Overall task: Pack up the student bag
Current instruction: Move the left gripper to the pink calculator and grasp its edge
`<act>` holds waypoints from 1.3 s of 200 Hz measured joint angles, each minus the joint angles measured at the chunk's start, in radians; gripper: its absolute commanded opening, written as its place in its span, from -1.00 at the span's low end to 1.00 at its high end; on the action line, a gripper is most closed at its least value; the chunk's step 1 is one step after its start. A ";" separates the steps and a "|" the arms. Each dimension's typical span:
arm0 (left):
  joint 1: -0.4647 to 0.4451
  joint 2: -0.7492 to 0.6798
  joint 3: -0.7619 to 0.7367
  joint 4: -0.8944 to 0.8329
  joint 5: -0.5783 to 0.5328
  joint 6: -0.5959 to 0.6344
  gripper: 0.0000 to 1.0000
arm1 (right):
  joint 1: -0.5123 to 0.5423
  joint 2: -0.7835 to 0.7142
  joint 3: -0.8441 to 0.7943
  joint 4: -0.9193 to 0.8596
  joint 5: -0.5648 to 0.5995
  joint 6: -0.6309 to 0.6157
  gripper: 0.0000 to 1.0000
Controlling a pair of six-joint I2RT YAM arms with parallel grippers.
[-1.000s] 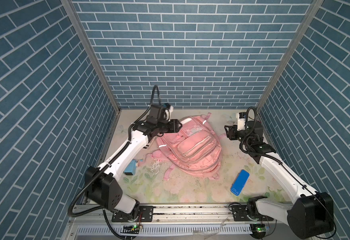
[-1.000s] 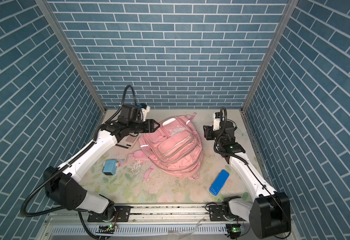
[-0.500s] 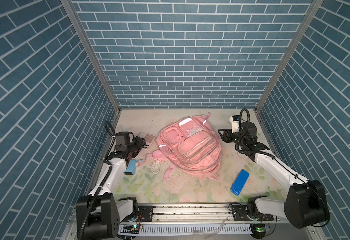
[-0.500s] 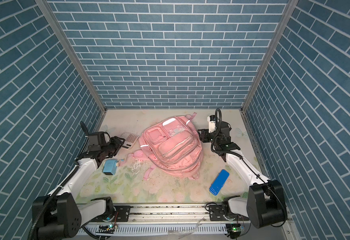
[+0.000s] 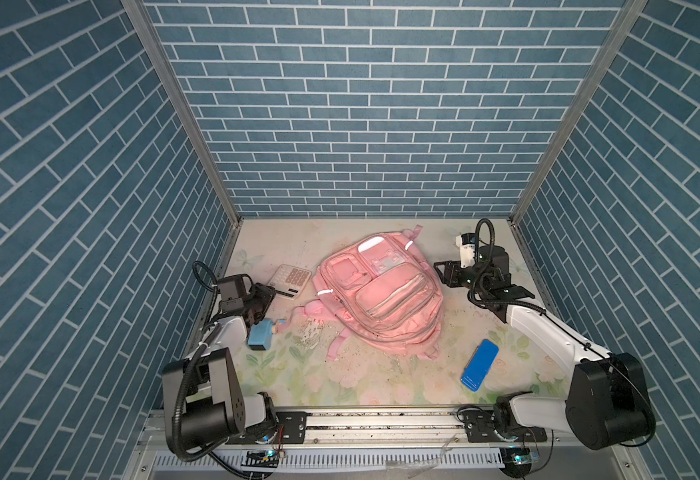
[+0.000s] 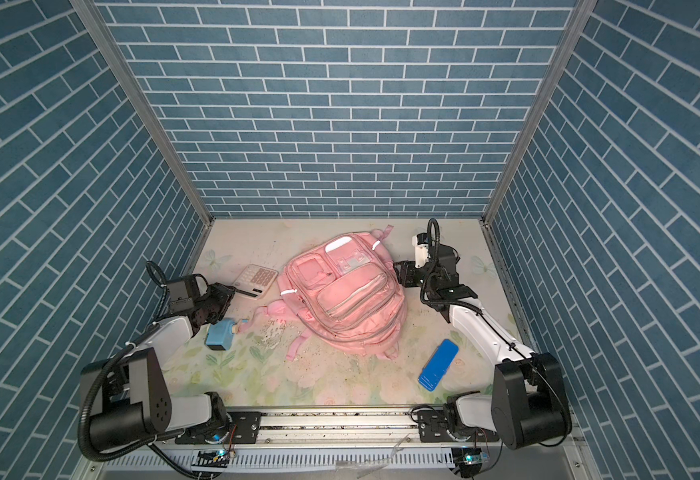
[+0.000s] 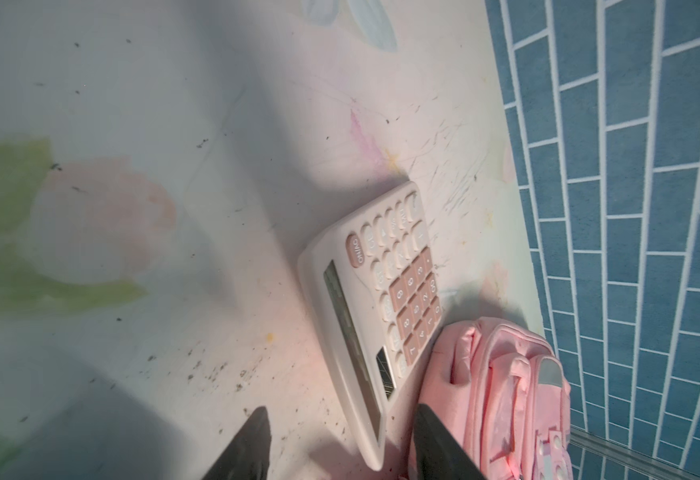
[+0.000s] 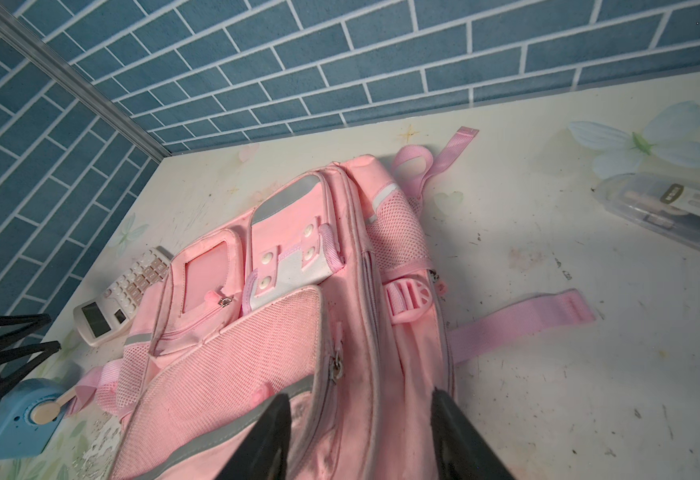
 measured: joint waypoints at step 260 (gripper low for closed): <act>0.025 0.212 0.027 0.242 0.095 -0.048 -0.89 | 0.067 0.075 0.060 -0.026 0.028 0.012 0.02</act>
